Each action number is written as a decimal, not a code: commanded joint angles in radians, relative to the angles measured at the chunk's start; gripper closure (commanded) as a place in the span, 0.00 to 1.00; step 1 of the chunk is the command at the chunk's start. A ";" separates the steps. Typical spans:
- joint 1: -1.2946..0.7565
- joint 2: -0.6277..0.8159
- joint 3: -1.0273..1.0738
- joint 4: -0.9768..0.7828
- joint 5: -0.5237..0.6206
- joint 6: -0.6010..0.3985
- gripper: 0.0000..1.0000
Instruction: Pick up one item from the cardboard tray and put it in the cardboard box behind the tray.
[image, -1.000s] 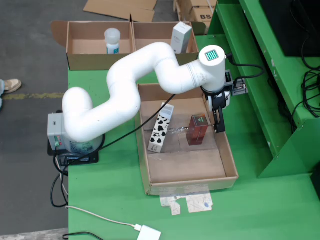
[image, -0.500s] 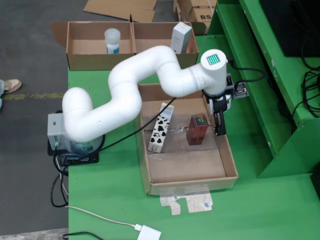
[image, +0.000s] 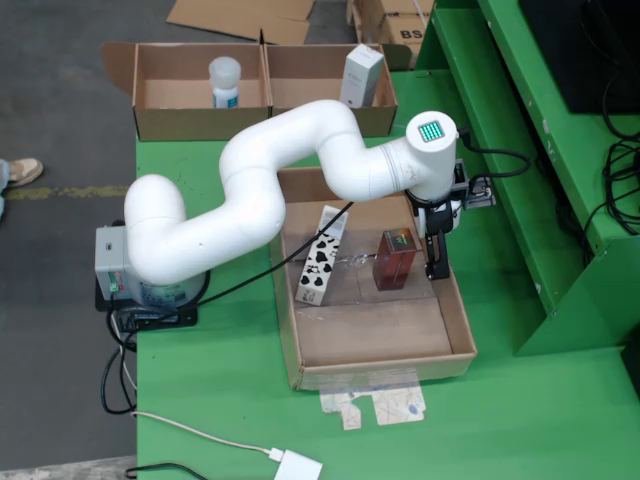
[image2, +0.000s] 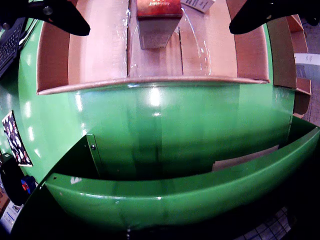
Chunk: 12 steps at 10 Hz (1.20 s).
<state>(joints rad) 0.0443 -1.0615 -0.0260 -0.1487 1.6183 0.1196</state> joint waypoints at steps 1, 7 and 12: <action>-0.016 -0.001 0.026 0.026 0.013 -0.005 0.00; -0.022 -0.032 0.026 0.026 0.022 -0.007 0.00; -0.025 -0.021 0.026 -0.030 0.033 -0.008 0.00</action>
<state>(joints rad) 0.0276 -1.1182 -0.0260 -0.1717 1.6443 0.1180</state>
